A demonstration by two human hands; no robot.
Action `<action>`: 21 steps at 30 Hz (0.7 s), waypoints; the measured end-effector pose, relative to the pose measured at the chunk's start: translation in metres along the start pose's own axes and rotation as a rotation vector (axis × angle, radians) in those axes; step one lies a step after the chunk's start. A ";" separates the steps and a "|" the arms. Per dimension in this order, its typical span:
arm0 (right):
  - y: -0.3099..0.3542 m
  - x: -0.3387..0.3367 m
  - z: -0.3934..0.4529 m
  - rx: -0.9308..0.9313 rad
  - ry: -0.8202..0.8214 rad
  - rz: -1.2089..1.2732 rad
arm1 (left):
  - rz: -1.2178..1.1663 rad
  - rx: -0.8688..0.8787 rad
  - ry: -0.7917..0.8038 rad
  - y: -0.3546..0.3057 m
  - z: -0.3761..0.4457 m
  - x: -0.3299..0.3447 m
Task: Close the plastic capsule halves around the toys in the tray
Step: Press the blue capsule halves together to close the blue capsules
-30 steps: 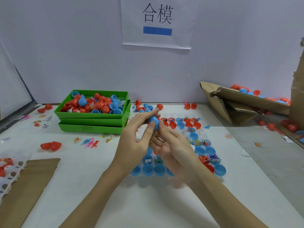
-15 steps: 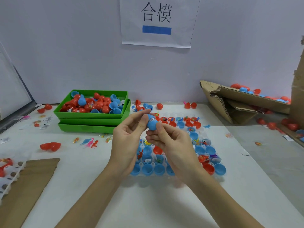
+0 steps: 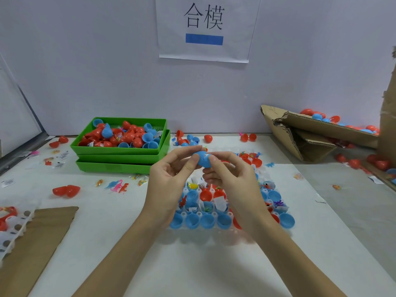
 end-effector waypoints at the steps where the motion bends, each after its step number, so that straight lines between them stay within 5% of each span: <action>1: 0.003 0.000 0.000 -0.049 0.007 -0.058 | 0.011 0.005 -0.001 -0.001 0.000 0.000; 21: 0.029 0.013 -0.009 -0.518 0.098 -0.608 | -0.035 -0.018 -0.026 -0.006 -0.002 -0.003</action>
Point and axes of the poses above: each hand's wrist, its own z-axis towards the middle knuckle, its own x-axis out of the palm, y = z × x, the point moved 7 cm from there along z, towards the middle knuckle, and after that the axes turned 14 degrees about z, right-handed, at the moved point
